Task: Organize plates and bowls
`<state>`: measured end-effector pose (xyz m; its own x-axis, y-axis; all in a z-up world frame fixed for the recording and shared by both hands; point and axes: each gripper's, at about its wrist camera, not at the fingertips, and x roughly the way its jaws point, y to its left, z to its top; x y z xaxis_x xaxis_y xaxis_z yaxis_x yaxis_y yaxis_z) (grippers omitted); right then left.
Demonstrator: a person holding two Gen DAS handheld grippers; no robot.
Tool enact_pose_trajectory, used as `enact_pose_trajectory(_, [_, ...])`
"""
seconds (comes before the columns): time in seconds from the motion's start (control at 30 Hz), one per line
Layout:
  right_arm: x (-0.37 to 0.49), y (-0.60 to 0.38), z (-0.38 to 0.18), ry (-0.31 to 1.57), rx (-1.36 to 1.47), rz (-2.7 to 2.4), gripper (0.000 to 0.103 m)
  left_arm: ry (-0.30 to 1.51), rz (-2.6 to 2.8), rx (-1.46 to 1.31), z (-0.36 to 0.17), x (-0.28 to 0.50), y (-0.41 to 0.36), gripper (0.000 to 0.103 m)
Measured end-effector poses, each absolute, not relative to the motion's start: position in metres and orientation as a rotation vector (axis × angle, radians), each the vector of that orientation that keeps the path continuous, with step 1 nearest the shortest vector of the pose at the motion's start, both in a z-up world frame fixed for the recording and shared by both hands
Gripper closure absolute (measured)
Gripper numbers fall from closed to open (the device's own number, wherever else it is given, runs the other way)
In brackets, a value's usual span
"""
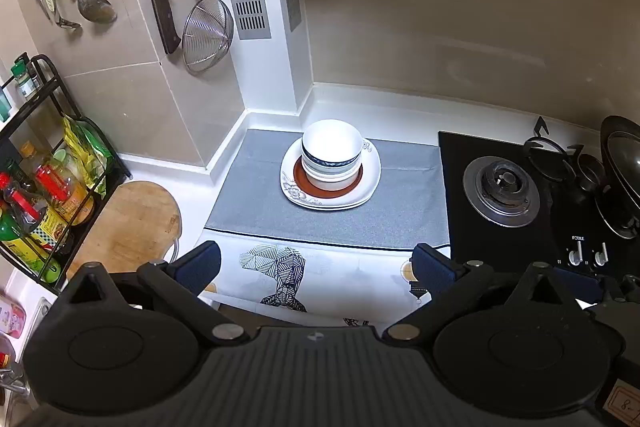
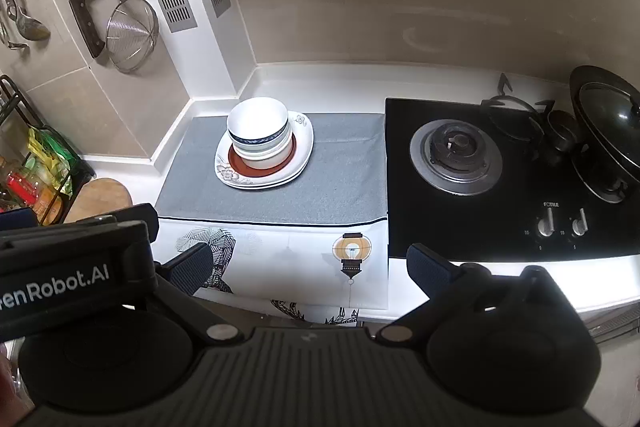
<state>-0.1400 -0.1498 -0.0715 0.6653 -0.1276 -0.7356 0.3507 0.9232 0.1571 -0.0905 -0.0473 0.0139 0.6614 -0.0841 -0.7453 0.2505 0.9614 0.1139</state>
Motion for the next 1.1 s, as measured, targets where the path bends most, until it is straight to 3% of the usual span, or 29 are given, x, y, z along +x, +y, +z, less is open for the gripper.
enact_pose_trajectory(1.1, [-0.128,-0.152,-0.077,0.817,0.325,-0.261,0.0,0.847,-0.18,0.244,0.011,-0.077,-0.049,0.001])
